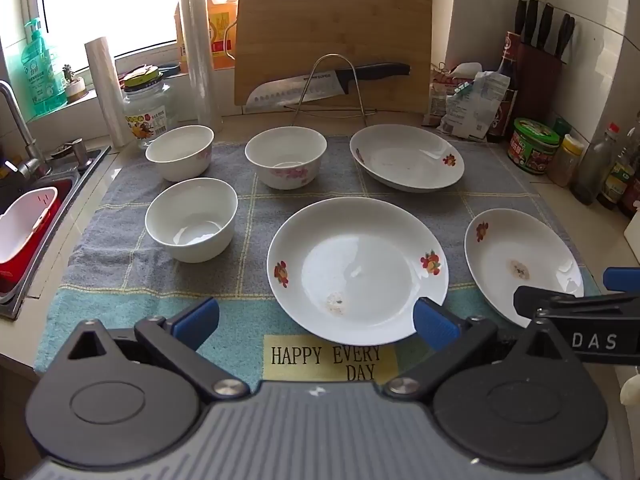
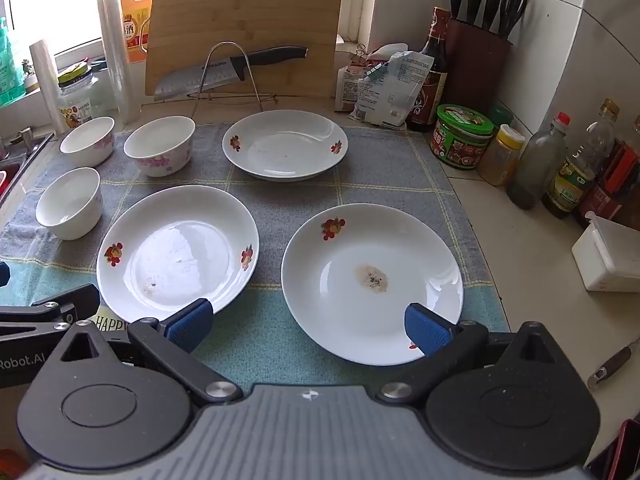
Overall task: Organize plates and bowls
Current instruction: 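Move both tools toward the white plates on the towel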
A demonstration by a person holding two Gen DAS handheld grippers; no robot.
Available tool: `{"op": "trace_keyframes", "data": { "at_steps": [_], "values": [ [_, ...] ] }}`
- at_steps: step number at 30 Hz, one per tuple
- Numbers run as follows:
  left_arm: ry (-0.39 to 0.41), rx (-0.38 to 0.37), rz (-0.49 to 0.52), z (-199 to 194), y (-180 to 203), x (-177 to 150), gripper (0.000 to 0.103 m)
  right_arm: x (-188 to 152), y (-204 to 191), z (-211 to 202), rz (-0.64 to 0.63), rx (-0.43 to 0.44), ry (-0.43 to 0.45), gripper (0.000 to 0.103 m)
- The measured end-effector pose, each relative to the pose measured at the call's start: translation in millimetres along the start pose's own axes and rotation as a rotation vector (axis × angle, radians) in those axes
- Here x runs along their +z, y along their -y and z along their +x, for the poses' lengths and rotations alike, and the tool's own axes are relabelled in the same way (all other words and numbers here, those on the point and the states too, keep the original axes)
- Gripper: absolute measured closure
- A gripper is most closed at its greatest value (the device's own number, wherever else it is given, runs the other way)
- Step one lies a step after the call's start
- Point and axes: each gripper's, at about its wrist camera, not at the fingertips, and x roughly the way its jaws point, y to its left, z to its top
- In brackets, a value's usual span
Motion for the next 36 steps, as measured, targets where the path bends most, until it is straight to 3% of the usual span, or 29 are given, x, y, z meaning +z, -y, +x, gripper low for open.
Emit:
{"op": "trace_keyframes", "data": {
  "at_steps": [36],
  "values": [
    [0.013, -0.004, 0.004, -3.4, -0.3, -0.5, 0.001, -1.4, -3.0, -4.8, -0.004, -0.017, 0.016, 0.000]
  ]
}}
